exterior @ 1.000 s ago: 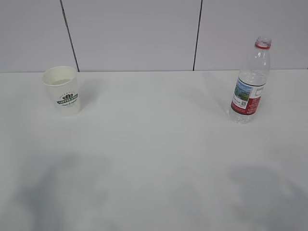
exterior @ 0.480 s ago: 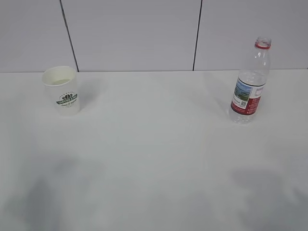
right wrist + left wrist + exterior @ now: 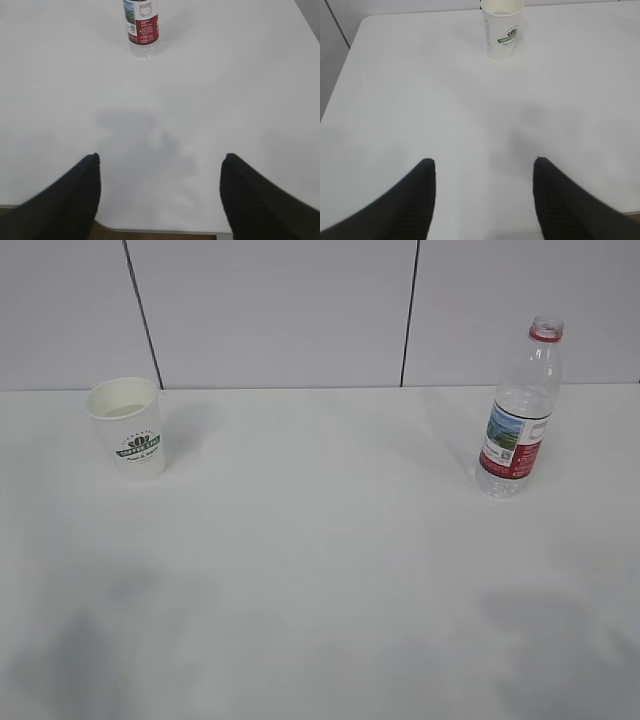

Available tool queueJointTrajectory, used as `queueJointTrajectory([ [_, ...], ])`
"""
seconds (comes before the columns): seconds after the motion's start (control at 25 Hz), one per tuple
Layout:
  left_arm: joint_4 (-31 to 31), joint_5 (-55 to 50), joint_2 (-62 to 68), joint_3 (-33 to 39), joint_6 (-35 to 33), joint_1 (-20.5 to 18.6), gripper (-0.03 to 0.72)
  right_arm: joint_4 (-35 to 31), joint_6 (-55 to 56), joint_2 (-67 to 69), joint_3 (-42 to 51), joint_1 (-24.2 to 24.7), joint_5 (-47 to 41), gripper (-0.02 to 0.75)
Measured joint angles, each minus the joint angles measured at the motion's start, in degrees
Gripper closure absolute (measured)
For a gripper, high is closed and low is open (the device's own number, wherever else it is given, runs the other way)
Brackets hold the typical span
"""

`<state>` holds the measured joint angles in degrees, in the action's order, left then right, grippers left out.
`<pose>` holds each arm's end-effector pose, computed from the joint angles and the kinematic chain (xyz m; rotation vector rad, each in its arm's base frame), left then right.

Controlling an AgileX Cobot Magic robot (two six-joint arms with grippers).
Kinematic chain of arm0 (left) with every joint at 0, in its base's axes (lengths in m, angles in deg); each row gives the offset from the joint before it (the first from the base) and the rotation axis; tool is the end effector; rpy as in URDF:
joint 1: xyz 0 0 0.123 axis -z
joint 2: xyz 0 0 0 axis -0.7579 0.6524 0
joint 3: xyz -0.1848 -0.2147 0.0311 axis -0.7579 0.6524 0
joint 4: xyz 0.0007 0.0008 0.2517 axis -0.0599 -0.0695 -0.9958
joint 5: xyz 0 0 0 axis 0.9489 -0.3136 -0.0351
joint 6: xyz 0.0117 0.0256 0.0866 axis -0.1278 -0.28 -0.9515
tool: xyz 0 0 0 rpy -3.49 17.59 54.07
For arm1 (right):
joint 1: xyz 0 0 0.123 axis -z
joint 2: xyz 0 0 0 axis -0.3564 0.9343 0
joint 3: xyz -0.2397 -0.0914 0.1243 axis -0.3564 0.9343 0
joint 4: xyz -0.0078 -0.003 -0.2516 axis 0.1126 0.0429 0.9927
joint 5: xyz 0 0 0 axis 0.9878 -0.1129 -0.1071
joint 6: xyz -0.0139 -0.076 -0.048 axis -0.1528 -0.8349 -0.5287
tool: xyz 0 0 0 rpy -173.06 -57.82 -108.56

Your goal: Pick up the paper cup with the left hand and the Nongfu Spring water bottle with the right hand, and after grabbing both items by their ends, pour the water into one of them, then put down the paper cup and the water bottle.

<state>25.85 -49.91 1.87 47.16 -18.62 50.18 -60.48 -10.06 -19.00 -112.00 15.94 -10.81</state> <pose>-0.0106 -0.0046 0.2860 0.0427 2.0435 -0.0662 -0.0098 -0.0042 0.2683 -0.0588 2.1179 0.0190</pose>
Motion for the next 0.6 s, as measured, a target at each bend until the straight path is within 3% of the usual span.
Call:
queueJointTrajectory([
  [0.6,1.83,-0.09,0.00,0.00,0.00,0.00,0.239,0.00,-0.09,0.00,0.00,0.00,0.00,0.181],
])
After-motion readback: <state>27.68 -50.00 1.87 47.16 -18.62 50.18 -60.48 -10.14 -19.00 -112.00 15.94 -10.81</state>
